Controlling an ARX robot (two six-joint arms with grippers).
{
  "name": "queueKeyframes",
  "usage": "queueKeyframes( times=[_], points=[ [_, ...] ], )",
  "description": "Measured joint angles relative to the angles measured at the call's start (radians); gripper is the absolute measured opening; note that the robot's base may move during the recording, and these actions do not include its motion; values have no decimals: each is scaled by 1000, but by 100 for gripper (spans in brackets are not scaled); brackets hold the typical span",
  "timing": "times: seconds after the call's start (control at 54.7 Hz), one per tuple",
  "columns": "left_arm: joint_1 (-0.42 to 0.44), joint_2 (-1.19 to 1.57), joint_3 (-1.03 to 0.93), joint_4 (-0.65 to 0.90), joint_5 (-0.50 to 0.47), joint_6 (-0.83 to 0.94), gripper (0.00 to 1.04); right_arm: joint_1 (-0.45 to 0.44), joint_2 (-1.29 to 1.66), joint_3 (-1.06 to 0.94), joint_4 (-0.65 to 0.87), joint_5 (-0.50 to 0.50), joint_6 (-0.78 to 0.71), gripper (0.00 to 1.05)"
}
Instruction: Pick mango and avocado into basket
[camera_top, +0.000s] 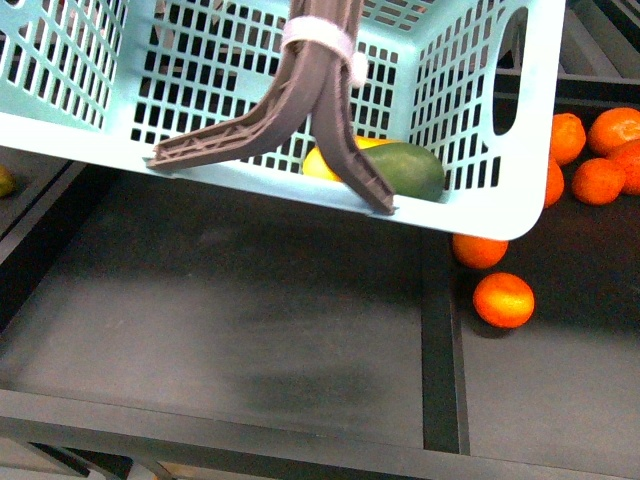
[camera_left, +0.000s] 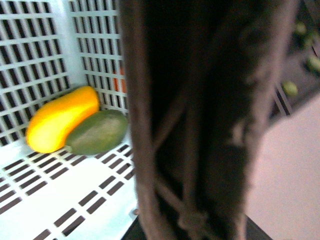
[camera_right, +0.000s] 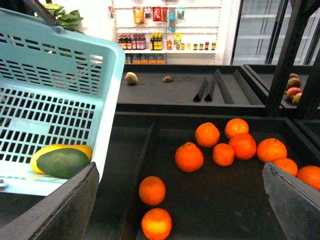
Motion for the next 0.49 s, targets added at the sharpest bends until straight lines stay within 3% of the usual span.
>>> queueKeyframes(
  times=[0.037,0.055,0.146,0.292,0.494],
  points=[
    [16,47,75,-104,126,156,6,0,0,0,0,0,0,97],
    [20,63,89,-106,143,182,6,0,0,0,0,0,0,97],
    [38,198,159,37,127,164,6,0,0,0,0,-1,0,97],
    [64,402,353,180,-14,-98,6,0,0,0,0,0,0,97],
    [119,649,764,31,-334,-574,6,0,0,0,0,0,0,97]
  ],
)
